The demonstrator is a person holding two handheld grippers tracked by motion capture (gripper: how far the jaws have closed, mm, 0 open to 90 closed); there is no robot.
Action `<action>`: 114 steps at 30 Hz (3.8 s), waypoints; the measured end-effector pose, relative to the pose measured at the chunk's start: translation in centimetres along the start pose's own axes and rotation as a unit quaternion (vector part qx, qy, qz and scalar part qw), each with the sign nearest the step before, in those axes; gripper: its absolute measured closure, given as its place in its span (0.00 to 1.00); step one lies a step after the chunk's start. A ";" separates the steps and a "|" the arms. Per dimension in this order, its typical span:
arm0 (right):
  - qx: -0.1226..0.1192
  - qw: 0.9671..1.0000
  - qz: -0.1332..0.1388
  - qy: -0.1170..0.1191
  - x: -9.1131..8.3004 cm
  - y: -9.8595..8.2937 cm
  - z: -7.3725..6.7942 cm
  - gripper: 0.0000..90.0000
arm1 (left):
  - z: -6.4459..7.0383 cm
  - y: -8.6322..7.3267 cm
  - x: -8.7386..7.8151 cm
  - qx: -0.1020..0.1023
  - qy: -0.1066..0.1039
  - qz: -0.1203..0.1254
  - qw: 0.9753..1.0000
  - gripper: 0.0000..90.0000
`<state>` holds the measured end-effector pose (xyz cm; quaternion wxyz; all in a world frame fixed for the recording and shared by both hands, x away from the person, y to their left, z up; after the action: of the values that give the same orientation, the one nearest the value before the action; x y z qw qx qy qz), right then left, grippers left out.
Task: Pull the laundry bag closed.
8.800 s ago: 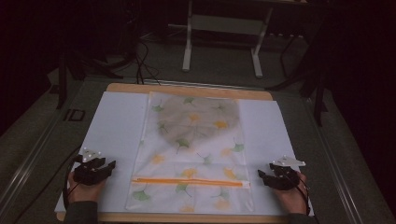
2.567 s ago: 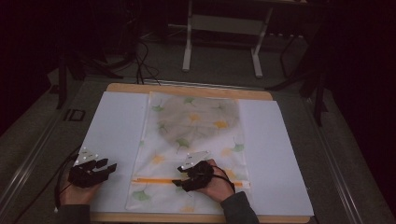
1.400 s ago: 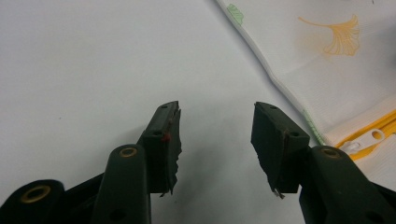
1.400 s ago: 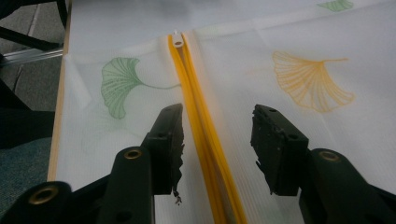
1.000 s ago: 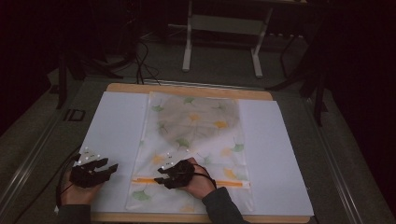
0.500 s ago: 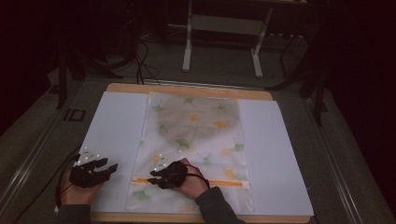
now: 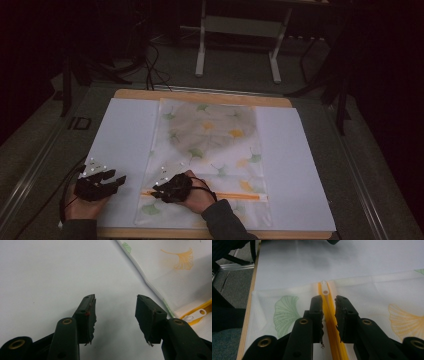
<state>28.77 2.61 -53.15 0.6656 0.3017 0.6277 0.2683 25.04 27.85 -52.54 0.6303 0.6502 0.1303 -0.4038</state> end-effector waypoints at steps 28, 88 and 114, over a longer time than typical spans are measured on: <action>0.001 1.000 -0.020 0.023 2.7 1.2 0.5 0.89 | 0.0 -0.1 0.0 -0.001 0.000 -0.001 1.000 0.57; -0.016 1.000 0.009 0.008 0.7 1.8 0.2 0.93 | 4.0 -1.4 1.6 -0.034 -0.240 -0.081 0.967 0.72; -0.025 1.000 0.004 0.007 0.2 1.3 0.3 0.93 | 4.3 -1.1 3.0 -0.049 -0.271 -0.103 0.956 0.98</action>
<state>29.09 3.59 -52.32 0.6673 0.2861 0.6242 0.2884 24.67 23.02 -54.90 0.6278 0.4678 0.0400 -0.6208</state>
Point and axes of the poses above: each handheld gripper's, and its own axes: x roughly forward along the jaws, y roughly out of its top, z roughly to its right, the point moved 1 cm from there along x, roughly forward along the jaws, and after that the axes turned 5 degrees about -x, right-handed, at the moved point
